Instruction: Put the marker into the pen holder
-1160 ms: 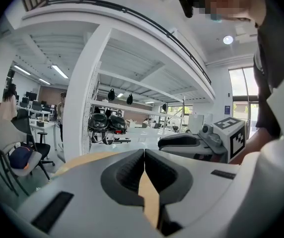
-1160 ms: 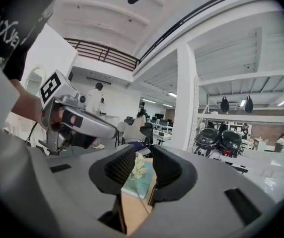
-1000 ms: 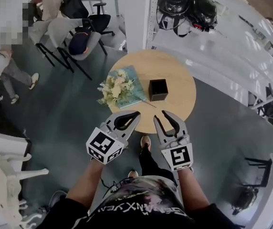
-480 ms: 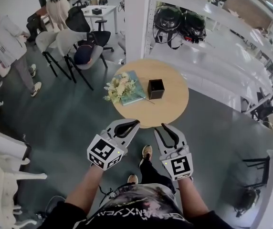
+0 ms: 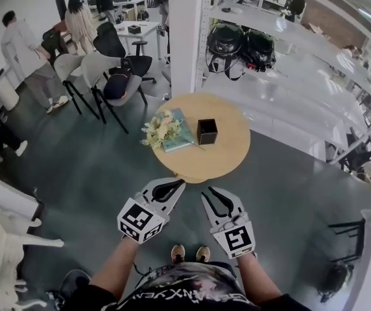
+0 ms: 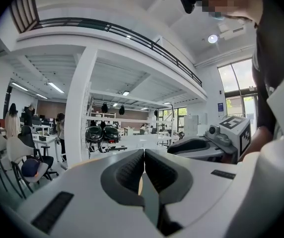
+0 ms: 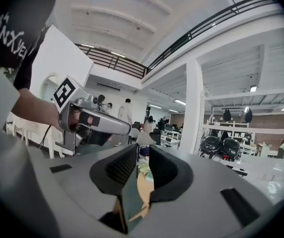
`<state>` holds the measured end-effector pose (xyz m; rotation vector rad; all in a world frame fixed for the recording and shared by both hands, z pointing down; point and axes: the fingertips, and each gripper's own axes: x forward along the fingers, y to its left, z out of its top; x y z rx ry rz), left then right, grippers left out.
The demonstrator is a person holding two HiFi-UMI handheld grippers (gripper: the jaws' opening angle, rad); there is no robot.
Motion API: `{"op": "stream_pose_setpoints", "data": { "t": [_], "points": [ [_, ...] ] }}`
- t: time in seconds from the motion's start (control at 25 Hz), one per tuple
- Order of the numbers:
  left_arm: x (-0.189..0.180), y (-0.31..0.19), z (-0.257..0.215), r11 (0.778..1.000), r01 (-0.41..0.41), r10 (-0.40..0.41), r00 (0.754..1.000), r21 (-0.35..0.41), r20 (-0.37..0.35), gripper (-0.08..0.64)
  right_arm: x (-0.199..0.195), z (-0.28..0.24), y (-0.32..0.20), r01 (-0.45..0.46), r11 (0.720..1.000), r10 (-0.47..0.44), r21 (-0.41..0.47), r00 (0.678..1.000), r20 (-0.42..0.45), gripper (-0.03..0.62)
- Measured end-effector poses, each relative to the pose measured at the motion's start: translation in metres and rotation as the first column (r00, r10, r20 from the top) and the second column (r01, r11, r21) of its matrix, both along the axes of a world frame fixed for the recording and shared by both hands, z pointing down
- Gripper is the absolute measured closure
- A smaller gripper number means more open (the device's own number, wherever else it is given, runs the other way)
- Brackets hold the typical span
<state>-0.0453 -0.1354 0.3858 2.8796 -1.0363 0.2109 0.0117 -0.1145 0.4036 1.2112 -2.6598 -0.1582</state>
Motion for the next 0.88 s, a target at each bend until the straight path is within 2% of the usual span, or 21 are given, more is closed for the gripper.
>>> {"op": "stream_pose_setpoints", "data": {
  "t": [0.12,0.28,0.88],
  "points": [
    [0.008,0.004,-0.006,1.0,0.01,-0.01,1.0,0.013,0.004,0.538,0.007,-0.001,0.003,0.009,1.0,-0.009,-0.005,1.0,-0.004,0.527],
    [0.023,0.011,-0.007,1.0,0.019,-0.019,1.0,0.021,0.003,0.538,0.023,0.002,0.01,0.014,1.0,-0.014,-0.018,1.0,0.0,0.587],
    [0.045,0.023,-0.006,1.0,0.015,-0.015,1.0,0.015,0.017,0.538,0.042,-0.004,0.019,0.038,0.999,-0.038,-0.006,0.999,0.026,0.592]
  ]
}}
